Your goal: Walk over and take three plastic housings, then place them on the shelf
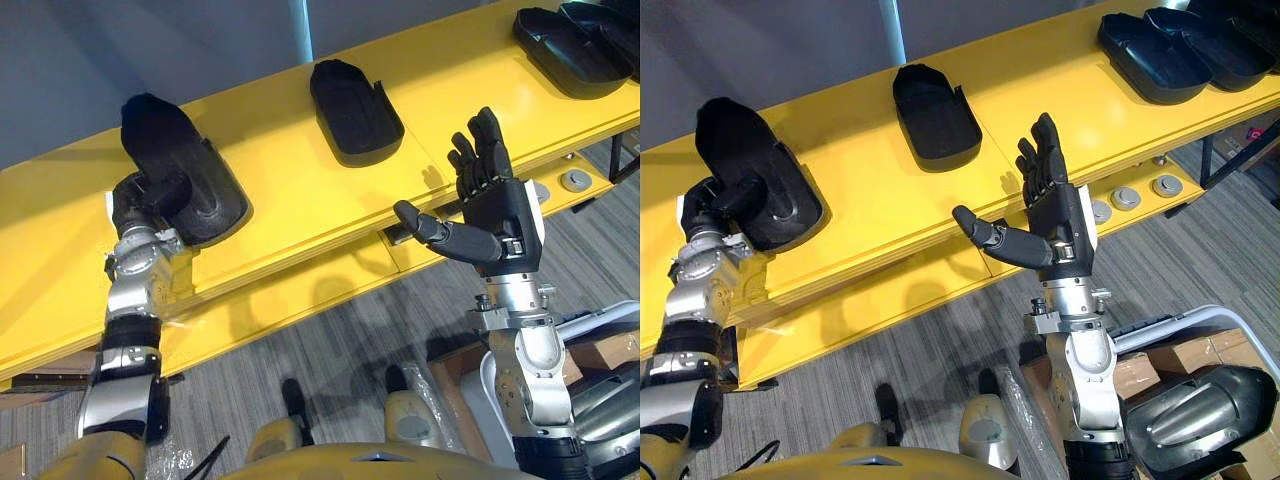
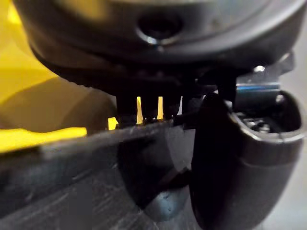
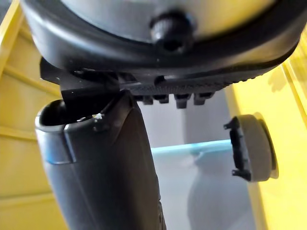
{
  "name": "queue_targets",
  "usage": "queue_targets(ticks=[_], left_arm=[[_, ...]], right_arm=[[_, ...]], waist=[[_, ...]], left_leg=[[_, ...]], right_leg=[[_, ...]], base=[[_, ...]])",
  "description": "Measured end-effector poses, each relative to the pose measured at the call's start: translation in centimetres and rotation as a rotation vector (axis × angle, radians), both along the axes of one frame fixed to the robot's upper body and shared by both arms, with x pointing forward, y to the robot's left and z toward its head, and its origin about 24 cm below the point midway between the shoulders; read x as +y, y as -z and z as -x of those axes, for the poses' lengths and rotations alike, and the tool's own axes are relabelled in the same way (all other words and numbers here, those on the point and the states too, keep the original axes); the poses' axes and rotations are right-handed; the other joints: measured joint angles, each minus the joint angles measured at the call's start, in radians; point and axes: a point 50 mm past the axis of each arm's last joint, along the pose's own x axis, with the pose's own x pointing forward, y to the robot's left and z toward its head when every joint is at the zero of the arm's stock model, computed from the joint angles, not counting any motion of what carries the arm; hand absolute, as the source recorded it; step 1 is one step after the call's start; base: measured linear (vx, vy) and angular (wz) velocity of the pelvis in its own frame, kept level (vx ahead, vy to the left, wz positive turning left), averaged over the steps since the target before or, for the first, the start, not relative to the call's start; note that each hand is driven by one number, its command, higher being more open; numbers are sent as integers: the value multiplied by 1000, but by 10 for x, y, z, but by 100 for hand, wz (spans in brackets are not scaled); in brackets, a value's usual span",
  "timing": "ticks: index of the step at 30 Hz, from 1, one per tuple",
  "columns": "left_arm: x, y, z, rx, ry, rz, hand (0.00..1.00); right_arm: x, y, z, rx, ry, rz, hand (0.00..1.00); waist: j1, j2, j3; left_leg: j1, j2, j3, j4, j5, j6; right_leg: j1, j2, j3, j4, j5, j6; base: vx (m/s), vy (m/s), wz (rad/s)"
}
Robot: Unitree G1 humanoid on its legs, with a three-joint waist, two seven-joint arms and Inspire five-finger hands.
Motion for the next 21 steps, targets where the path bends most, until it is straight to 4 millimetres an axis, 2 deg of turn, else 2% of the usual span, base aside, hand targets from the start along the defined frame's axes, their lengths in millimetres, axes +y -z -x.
queue_targets(ticks=[3,11,21], left_arm=[[6,-2,0,39,-2,-78,100],[13,-14,-9,81,23,-132,100],[19,-17,-10,60,7,-100,100]], right_arm=[[1,1,-1,10,7,-9,100],[0,1,-1,12,19,-16,100],[0,1,-1,11,8,-9,100]], waist=[[-15,-2,1],[-18,-10,13],[-23,-11,15]], left_leg=[[0,0,2,0,0,0],[2,1,11,-2,0,0],[3,1,32,-3,-1,-1]], right_leg=[[0,0,2,-1,0,0],[-3,0,11,-1,3,4],[-12,0,32,-4,8,10]], base=[[0,0,0],[-2,1,-1],[1,4,-5]])
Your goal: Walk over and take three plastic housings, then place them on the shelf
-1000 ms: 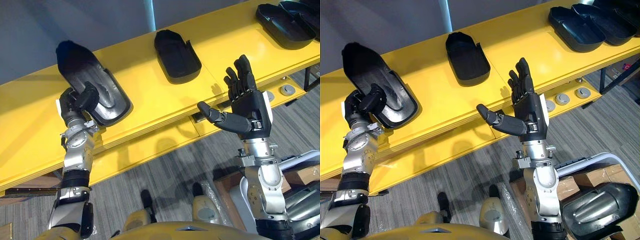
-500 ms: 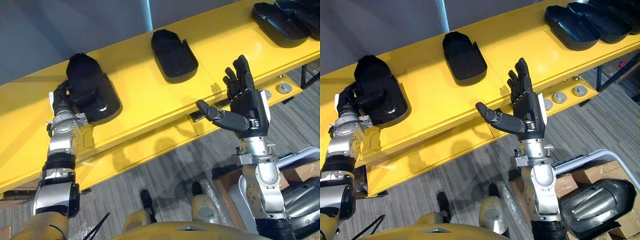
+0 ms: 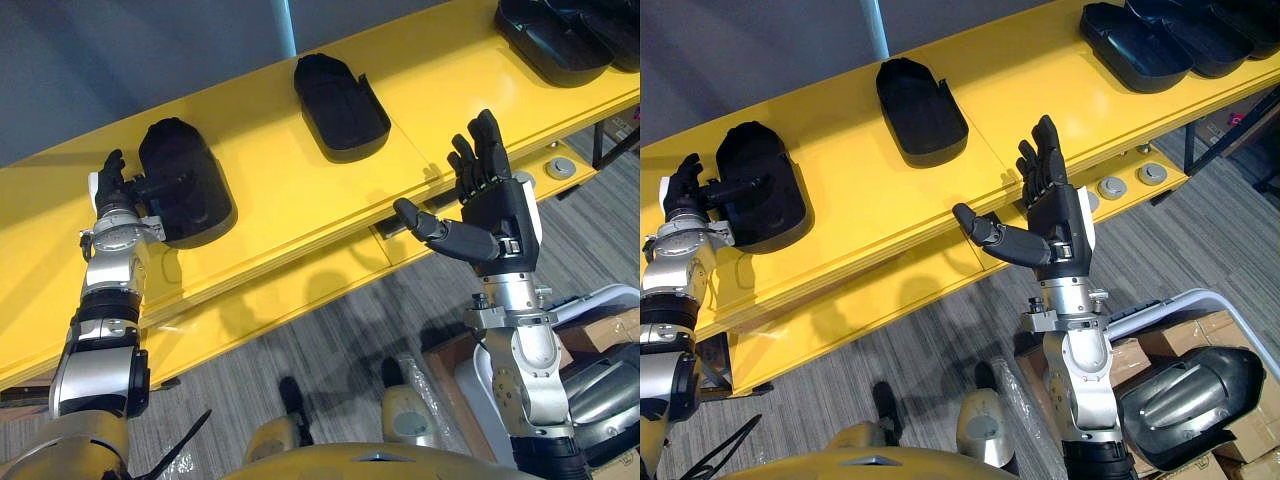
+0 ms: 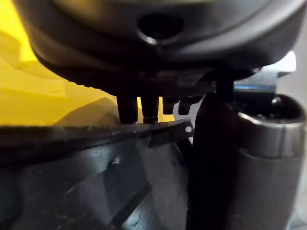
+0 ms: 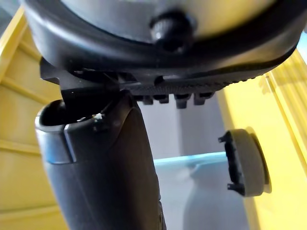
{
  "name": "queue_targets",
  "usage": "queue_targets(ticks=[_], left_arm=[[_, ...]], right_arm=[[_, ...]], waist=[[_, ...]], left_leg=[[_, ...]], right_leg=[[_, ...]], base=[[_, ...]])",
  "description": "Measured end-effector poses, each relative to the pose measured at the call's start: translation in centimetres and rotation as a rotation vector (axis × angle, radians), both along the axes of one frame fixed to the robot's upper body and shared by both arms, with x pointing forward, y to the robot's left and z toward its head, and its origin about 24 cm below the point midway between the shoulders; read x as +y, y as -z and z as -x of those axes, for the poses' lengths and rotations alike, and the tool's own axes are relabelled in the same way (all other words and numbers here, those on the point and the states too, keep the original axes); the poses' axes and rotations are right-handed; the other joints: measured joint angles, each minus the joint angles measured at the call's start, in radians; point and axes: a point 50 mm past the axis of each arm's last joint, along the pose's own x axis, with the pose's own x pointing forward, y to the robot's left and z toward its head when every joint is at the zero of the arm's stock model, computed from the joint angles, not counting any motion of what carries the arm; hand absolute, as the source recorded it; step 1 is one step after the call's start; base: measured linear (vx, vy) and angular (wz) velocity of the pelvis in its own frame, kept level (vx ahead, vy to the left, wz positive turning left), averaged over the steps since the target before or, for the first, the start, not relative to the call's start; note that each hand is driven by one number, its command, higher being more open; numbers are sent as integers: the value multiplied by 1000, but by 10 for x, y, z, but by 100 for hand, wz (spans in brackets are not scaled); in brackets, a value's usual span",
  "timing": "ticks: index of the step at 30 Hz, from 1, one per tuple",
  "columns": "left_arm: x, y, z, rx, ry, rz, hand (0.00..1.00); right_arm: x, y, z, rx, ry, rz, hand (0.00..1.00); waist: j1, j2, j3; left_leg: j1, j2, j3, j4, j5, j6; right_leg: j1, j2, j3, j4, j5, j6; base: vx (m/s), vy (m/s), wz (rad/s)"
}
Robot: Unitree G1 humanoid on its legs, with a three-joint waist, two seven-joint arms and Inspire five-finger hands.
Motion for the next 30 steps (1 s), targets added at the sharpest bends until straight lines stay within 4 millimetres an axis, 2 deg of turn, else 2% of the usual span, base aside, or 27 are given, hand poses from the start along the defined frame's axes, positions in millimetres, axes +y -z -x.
queue_targets(ticks=[11,13,15,16,17,20,21,24,27,30], left_arm=[[-18,-1,-6,-146,57,85,100],[-21,-7,-7,-211,56,84,100],[-25,-30,-5,-365,33,42,100],[-26,-33,-4,-388,35,39,100],[-29,-47,1,-480,47,22,100],[-37,-68,12,-608,51,-90,100],[-38,-69,17,-618,37,-157,100],[-39,-62,21,-595,20,-200,100],[-34,-55,26,-582,-15,-202,100],[-35,-50,40,-639,-69,-152,100]], right_arm=[[3,0,0,-6,-30,14,100],[4,-1,1,-22,-50,22,100],[10,-2,3,-49,-89,30,100],[11,-2,3,-50,-94,30,100],[16,-2,3,-54,-121,33,100],[29,0,3,-55,-197,45,100],[36,-1,0,-59,-246,63,100],[44,-2,-5,-67,-304,95,100],[53,-10,-9,-107,-367,122,100],[61,-16,-11,-141,-444,124,100]], waist=[[2,-2,1],[5,-3,0],[5,-4,-1],[5,-5,-1],[5,-5,-1],[9,-4,-7],[12,-1,-29],[22,2,-59],[37,2,-74],[62,-3,-83]], left_leg=[[13,0,4,0,-1,0],[18,0,3,0,-2,-1],[19,-2,1,0,-1,0],[19,-2,1,0,-1,0],[21,-2,-3,0,-1,0],[35,-1,-19,-1,0,0],[33,0,-27,-1,1,0],[32,0,-41,-1,3,0],[20,1,-68,-2,12,2],[10,1,-89,-2,23,2]], right_leg=[[23,-1,-1,-24,12,3],[34,-1,-4,-32,14,4],[38,0,-9,-36,18,6],[38,0,-11,-36,18,6],[43,0,-14,-37,18,6],[68,0,-32,-44,18,6],[75,0,-41,-52,18,6],[84,0,-56,-55,18,6],[90,0,-81,-59,18,5],[91,-1,-103,-61,22,1]], base=[[0,0,0],[0,0,0],[0,0,0],[10,-1,4],[11,-2,5],[6,-4,16],[-5,-4,16],[-10,-4,17],[-39,-8,24],[-25,-3,20]])
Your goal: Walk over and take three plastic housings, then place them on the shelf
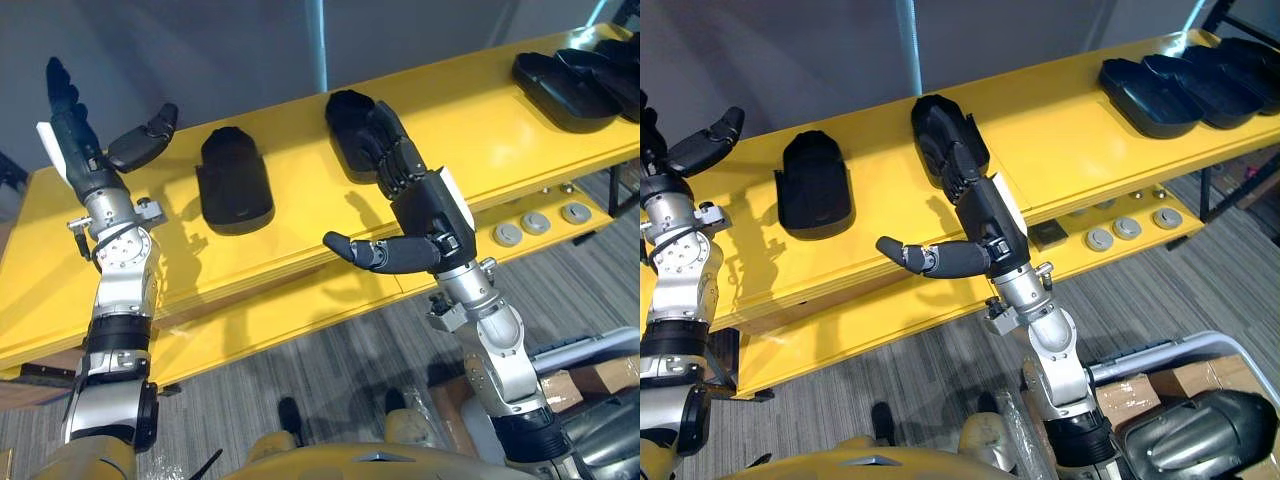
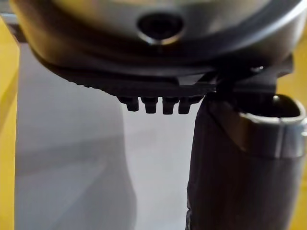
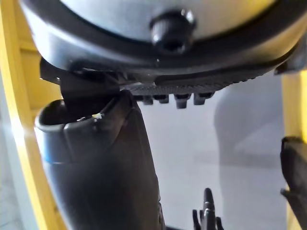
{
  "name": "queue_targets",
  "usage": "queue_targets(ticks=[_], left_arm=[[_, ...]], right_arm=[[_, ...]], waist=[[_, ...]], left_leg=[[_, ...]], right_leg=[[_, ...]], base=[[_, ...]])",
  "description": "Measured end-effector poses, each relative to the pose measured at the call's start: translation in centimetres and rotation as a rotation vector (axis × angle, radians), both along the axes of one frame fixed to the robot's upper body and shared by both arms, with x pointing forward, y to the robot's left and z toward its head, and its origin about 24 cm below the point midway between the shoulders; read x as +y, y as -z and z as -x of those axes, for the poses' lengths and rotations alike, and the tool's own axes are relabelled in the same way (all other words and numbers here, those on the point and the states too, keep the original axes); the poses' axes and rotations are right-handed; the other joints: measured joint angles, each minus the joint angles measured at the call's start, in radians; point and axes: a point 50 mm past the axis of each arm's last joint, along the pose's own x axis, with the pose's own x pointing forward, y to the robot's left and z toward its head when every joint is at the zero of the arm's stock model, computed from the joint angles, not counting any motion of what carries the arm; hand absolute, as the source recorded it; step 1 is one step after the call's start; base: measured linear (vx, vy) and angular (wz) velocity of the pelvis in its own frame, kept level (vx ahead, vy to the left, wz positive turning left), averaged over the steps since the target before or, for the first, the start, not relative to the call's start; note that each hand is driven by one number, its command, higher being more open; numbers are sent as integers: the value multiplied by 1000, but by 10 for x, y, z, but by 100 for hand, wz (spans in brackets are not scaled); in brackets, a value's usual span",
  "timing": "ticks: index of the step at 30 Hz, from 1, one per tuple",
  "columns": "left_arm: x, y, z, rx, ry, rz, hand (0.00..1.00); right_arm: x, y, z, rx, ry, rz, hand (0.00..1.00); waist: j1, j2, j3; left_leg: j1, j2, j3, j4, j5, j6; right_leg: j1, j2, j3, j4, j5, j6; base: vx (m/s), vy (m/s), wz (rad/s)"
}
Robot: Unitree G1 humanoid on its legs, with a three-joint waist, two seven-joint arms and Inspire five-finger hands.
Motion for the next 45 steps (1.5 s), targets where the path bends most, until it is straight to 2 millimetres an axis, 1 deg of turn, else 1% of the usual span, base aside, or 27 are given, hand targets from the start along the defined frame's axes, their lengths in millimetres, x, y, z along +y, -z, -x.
queue_targets(ticks=[1,3,4,5,6,8,9,11,12,14,15,19,21,24,25,26,27,33,36,39,45], left_arm=[[-5,-1,7,-47,2,19,100],[-21,-9,33,-181,33,40,100],[-26,-11,39,-210,45,40,100],[-32,-13,51,-250,65,42,100],[-35,-12,58,-268,73,44,100],[-45,-9,81,-320,90,74,100],[-50,-6,91,-331,93,92,100],[-51,1,100,-314,83,114,100],[-51,6,104,-293,74,126,100],[-51,13,106,-259,79,138,100],[-52,17,107,-238,90,143,100],[-53,20,107,-219,110,175,100],[-54,16,109,-250,126,200,100],[-56,11,112,-299,135,224,100],[-58,9,113,-330,143,249,100],[-58,8,114,-346,141,255,100],[-60,4,115,-369,147,256,100],[-66,-9,107,-436,190,251,100],[-66,-9,107,-436,195,250,100],[-67,-8,107,-438,195,259,100],[-67,-8,107,-438,206,262,100]], right_arm=[[2,-1,0,-1,-30,-5,100],[12,2,2,15,-116,21,100],[15,3,2,27,-138,29,100],[21,7,2,53,-176,49,100],[24,9,3,66,-198,59,100],[32,16,4,111,-255,89,100],[35,21,5,139,-280,103,100],[38,27,8,167,-307,112,100],[40,30,11,182,-327,118,100],[45,34,14,204,-354,122,100],[49,37,16,218,-369,120,100],[60,50,14,278,-353,110,100],[63,56,6,314,-291,97,100],[62,57,-6,325,-213,88,100],[61,57,-13,313,-161,88,100],[60,55,-18,305,-129,88,100],[60,49,-27,288,-84,70,100],[57,26,-46,194,49,21,100],[53,24,-51,193,91,0,100],[44,25,-55,204,152,-24,100],[40,24,-59,204,179,-35,100]], waist=[[7,-2,-5],[29,-9,-16],[31,-10,-17],[40,-10,-21],[46,-10,-26],[65,-9,-37],[73,-10,-37],[89,-11,-38],[87,-12,-41],[88,-15,-44],[94,-20,-43],[111,-39,-42],[116,-48,-12],[134,-49,30],[138,-44,41],[139,-42,48],[140,-39,70],[141,-28,115],[140,-25,129],[141,-23,145],[140,-21,153]], left_leg=[[-7,-1,-10,0,4,0],[-19,-1,-36,0,13,-2],[-19,-1,-44,0,14,-2],[-20,-1,-57,0,17,-3],[-24,-1,-62,0,18,-3],[-29,-1,-79,0,20,-3],[-31,-1,-93,-1,17,-9],[-39,1,-101,-1,17,-6],[-50,2,-102,-1,20,-2],[-68,4,-102,-1,28,0],[-75,6,-103,-1,34,0],[-115,5,-122,0,48,0],[-136,1,-145,0,59,0],[-146,1,-150,0,65,-3],[-159,0,-155,1,69,-2],[-166,-1,-158,1,74,-7],[-168,-1,-162,1,76,-6],[-169,-3,-173,3,79,-6],[-169,-3,-175,4,79,-6],[-169,-4,-180,4,79,-6],[-168,-4,-182,4,81,-4]], right_leg=[[1,0,-8,-2,3,-1],[7,0,-32,-8,5,-2],[12,0,-40,-9,5,-3],[19,0,-56,-10,3,-5],[20,0,-61,-10,2,-6],[26,1,-76,-15,0,-9],[37,1,-91,-25,-3,-14],[38,3,-104,-28,-4,-13],[35,3,-117,-31,-7,-9],[33,5,-124,-42,-7,-8],[30,7,-127,-46,-7,-8],[0,8,-143,-40,-7,-9],[-17,8,-148,-17,-4,-13],[-32,8,-153,0,-5,-16],[-46,7,-156,10,-7,-18],[-53,6,-159,14,-7,-19],[-55,6,-162,18,-8,-20],[-72,0,-170,65,-35,-24],[-74,0,-172,72,-39,-25],[-78,-3,-176,89,-52,-25],[-90,-7,-179,117,-63,-23]], base=[[-18,-2,25],[-9,-7,32],[-11,-14,34],[-11,-11,28],[-28,-8,28],[-41,-8,25],[-50,-10,24],[-81,-10,25],[-87,-10,28],[-63,1,25],[-45,5,16],[-26,-4,16],[-20,-20,26],[-28,-21,9],[-20,-18,7],[-16,-27,10],[-12,-23,7],[-2,-34,6],[19,-36,2],[16,-28,5],[10,-23,1]])
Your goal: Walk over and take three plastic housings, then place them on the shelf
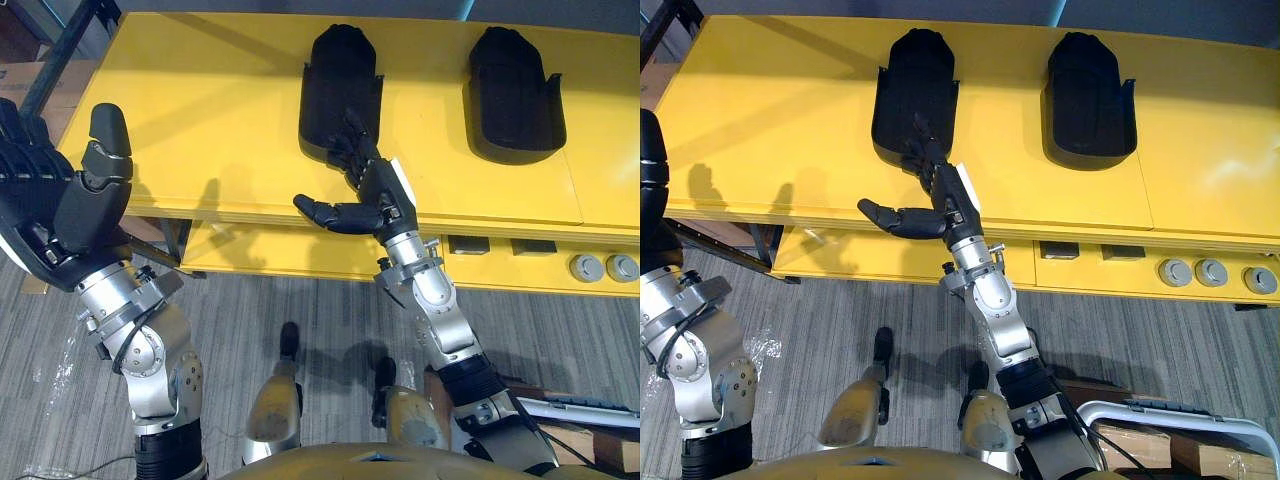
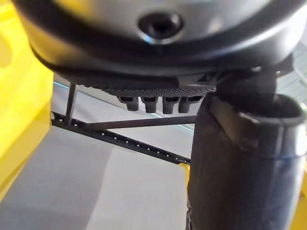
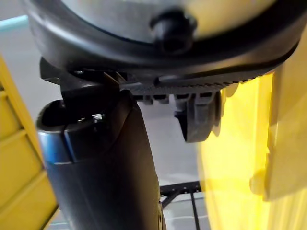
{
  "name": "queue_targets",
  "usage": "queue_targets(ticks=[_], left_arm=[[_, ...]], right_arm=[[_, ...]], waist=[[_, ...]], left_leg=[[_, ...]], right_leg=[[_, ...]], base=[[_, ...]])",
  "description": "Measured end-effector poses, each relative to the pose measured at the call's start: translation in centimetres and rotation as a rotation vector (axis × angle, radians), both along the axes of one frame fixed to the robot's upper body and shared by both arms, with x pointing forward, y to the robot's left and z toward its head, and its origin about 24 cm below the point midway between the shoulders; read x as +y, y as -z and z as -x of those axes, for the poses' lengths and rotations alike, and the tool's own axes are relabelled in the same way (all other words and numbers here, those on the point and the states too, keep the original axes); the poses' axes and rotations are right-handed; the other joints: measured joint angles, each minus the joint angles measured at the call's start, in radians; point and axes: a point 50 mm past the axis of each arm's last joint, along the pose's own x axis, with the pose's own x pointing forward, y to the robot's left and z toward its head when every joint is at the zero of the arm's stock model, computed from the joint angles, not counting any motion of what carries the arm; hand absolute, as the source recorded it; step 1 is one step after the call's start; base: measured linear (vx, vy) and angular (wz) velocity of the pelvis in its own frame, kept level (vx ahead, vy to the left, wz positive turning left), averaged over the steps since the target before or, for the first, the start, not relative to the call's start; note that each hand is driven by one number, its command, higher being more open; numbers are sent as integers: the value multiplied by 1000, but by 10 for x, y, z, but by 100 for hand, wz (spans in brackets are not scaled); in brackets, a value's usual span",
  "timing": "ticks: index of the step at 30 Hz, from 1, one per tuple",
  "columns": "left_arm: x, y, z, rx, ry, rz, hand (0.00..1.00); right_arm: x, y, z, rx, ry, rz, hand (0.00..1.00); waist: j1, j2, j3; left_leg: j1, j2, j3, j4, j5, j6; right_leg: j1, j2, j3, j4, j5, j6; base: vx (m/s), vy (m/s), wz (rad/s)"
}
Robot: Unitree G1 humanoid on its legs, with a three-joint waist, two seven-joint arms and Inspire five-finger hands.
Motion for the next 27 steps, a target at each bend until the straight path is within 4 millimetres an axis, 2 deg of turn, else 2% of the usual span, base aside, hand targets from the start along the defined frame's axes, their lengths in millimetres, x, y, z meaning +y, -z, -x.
queue_targets(ticks=[14,27], left_arm=[[-2,2,-2,21,20,-1,100],[-7,5,-5,31,91,0,100]], right_arm=[[2,-3,-6,-18,-1,1,100],[8,-2,-9,-4,-11,-14,100]], waist=[[0,12,17],[0,10,20]], left_leg=[[5,-11,-4,-2,-1,-1],[26,-12,-6,-3,-3,1]], right_leg=[[1,-14,-6,17,-16,1],[28,-16,-15,10,-12,7]], base=[[-1,-2,1],[8,-9,0]])
